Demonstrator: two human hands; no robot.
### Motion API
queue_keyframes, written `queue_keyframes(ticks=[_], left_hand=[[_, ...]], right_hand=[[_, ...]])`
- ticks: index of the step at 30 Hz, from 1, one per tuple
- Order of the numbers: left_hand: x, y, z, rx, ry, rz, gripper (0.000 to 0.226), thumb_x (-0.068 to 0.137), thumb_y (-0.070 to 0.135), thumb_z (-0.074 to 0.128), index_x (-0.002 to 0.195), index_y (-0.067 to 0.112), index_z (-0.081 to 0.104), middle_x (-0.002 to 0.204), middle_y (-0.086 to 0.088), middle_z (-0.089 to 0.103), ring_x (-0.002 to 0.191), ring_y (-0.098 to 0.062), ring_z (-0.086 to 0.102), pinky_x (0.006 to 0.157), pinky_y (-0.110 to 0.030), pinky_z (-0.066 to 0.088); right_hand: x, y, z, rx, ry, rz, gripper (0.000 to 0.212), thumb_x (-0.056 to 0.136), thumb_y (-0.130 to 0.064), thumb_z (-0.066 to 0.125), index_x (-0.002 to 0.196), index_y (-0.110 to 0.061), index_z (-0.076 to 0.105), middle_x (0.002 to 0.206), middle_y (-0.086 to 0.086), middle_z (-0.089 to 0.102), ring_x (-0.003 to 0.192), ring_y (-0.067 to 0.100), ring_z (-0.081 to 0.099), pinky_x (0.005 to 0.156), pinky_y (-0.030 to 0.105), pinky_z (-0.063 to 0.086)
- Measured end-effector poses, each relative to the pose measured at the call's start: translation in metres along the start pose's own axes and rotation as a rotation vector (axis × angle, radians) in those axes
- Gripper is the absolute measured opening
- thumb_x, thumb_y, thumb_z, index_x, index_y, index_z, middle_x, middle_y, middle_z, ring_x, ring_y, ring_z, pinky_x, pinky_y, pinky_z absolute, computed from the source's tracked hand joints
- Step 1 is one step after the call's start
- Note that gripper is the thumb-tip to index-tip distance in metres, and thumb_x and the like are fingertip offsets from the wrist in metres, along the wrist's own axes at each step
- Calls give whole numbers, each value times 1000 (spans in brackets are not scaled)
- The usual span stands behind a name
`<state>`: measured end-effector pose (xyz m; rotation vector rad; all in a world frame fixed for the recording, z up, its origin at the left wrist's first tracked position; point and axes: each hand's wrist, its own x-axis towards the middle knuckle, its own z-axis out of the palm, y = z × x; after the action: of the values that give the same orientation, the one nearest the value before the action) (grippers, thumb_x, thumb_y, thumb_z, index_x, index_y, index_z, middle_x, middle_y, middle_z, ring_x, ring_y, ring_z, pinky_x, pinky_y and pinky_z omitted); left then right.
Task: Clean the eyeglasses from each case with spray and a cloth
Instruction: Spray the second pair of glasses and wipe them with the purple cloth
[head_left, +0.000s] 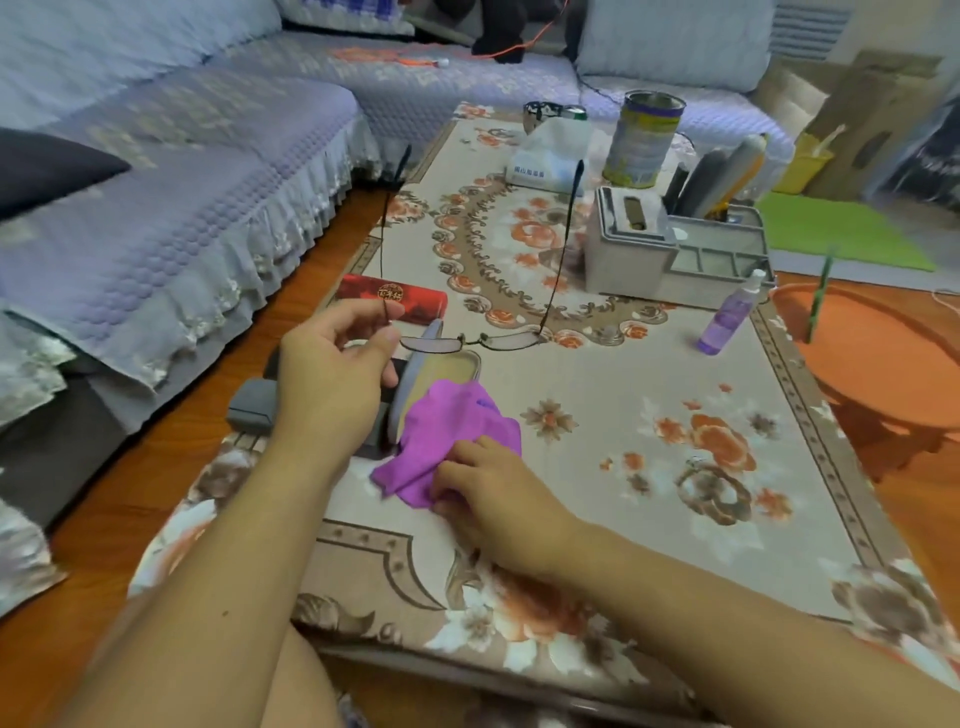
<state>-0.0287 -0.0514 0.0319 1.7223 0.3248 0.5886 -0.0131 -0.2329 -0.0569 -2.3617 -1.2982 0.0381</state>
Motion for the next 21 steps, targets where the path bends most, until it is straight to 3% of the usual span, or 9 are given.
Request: queue_keyframes(ticks=[4,7,9,11,14,17,19,21], left_hand=[[0,-3,1,-9,-11,1,20,96,2,63,103,18,73,82,-7,65,56,-10,55,55,-18,48],[-2,0,2,-46,-68,26,20,94,0,64,101,17,73,82,-5,65,58,-11,55,57,-17,48],[-6,4,8,-55,-166,54,25,92,-1,66,96,22,74,82,2,69,61,-10,57,61,-17,49],[-13,10,19,-82,-294,50,33,90,-4,67,90,28,75,83,9,73,67,-7,61,67,-16,51],[-31,18,38,-98,-470,34,40,88,-6,68,84,32,81,91,4,77,86,-7,69,79,-18,55],[-46,23,58,-104,-570,30,41,86,-9,68,83,30,81,90,2,77,87,-5,70,81,-18,55],[-54,25,68,-125,-647,-3,36,86,-11,66,84,23,79,85,8,77,86,-2,70,80,-15,53],[-62,26,77,-134,-771,-39,39,84,-9,68,80,27,81,86,7,78,87,-4,71,82,-16,53]], right_hand=[[-9,4,-36,247,37,205,11,96,-20,61,87,-16,65,88,-1,64,83,14,57,77,32,47],[-33,23,-83,593,260,482,21,96,-7,58,78,-18,62,77,-9,69,73,0,61,69,15,45],[-47,38,-118,738,445,575,26,94,-5,57,74,-20,62,70,-11,67,70,2,62,70,18,45],[-61,48,-151,701,524,600,22,97,-16,58,77,-24,62,73,-2,62,71,12,57,70,30,43],[-87,51,-185,585,479,559,12,104,-19,54,98,-26,61,72,3,63,61,14,52,56,32,41],[-110,49,-191,486,388,511,21,105,-23,49,103,-40,61,72,6,63,59,21,54,53,32,44],[-119,43,-185,484,310,475,17,102,-30,53,102,-43,63,70,8,61,56,20,52,51,27,43],[-122,36,-179,472,183,373,20,93,-39,60,111,-47,64,69,3,61,57,9,52,56,17,40]])
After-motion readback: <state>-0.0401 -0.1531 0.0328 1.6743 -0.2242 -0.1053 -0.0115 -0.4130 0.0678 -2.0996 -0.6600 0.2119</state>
